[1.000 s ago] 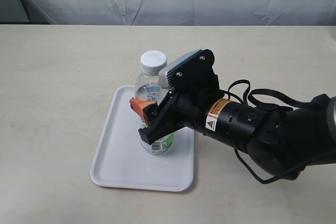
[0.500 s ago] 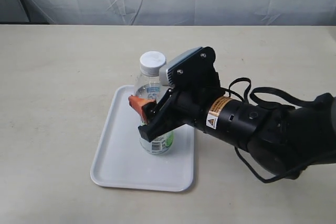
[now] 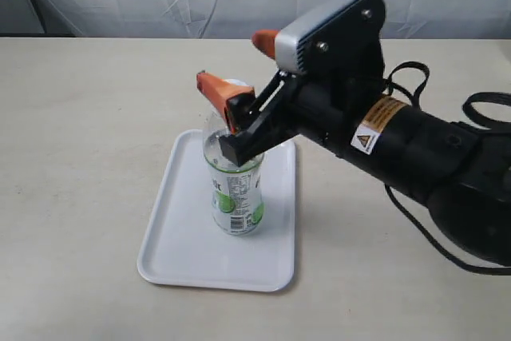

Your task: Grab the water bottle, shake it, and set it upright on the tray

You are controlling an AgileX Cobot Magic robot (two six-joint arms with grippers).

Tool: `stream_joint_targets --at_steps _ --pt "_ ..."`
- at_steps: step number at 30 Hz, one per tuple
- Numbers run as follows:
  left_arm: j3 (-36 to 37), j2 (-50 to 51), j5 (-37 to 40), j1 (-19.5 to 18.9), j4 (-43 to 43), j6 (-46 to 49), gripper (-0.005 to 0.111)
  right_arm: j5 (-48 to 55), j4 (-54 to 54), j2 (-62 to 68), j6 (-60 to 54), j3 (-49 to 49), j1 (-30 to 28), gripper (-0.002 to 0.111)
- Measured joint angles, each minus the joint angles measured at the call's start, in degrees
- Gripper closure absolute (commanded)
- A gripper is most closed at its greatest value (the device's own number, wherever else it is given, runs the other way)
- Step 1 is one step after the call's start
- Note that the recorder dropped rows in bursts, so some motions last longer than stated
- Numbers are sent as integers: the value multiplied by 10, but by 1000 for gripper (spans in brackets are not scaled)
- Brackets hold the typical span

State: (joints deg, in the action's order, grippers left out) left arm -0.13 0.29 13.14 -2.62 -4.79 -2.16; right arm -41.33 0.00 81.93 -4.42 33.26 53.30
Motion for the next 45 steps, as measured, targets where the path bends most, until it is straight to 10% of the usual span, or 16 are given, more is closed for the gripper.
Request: stream_joint_targets --at_steps 5,13,19,23,36,45 --pt "0 0 0 0 0 0 107 163 136 -119 -88 41 0 108" --pt "0 0 0 0 0 0 107 388 211 -268 -201 56 -29 108" --pt "0 0 0 0 0 0 107 610 168 -406 -177 56 -230 108" --pt "0 0 0 0 0 0 107 673 164 -465 -142 56 -261 108" --pt "0 0 0 0 0 0 107 687 161 -485 -137 56 -266 108" --pt "0 0 0 0 0 0 107 692 198 -607 -137 56 -413 108"
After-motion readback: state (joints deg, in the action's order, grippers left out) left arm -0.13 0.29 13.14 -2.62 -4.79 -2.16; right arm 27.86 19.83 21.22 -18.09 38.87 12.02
